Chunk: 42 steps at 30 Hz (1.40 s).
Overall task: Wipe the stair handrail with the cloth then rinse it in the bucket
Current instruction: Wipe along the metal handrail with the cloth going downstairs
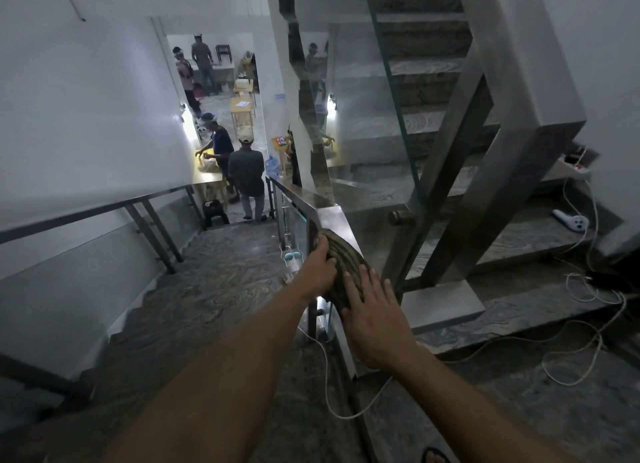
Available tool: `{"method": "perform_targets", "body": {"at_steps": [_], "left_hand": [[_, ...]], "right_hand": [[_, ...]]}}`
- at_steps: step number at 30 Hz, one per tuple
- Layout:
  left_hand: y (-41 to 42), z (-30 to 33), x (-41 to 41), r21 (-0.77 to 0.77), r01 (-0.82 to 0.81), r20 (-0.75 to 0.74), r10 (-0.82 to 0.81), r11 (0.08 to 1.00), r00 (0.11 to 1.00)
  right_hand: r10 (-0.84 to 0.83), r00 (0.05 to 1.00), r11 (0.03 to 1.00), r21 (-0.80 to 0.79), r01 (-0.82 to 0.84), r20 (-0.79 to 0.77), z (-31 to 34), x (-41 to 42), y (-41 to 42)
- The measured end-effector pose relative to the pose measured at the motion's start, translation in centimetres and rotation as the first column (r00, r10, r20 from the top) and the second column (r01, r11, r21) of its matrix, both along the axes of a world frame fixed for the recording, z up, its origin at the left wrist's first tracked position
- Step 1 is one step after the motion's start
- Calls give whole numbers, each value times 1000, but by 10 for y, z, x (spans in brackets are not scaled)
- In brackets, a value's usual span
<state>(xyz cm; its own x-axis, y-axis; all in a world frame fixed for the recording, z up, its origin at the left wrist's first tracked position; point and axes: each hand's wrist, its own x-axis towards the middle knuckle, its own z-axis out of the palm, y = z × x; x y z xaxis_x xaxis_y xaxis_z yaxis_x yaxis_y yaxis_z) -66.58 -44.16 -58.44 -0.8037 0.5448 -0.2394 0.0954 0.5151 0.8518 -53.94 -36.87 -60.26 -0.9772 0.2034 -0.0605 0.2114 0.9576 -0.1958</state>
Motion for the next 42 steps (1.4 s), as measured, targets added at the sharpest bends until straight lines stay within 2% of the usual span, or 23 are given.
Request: {"method": "perform_targets", "body": {"at_steps": [5,14,23,29,32,37,42], "left_hand": [[-16,-9,21,21,-43,63,41,999,997],[-28,-5,54,-29,-33,51,34,999,998],[-41,-1,85,-129,34,49,-28,991,998],[-53,-4,110,-221,106,23,-103,970,994],[-58,-4,121,-270,169,20,-170,948,985],[-66,-2,138,-330,310,77,-302,892,950],[-63,13,156,-232,418,80,-411,878,908]], "right_hand": [[34,999,999,42,-35,28,4,22,-2],[73,996,996,58,-71,-40,4,58,-1],[105,994,994,7,-105,6,19,95,2],[180,977,982,37,-186,117,30,126,4],[191,976,981,5,-192,106,33,141,9],[84,988,995,-62,-77,128,41,159,17],[-73,994,976,-202,88,79,56,173,34]]}}
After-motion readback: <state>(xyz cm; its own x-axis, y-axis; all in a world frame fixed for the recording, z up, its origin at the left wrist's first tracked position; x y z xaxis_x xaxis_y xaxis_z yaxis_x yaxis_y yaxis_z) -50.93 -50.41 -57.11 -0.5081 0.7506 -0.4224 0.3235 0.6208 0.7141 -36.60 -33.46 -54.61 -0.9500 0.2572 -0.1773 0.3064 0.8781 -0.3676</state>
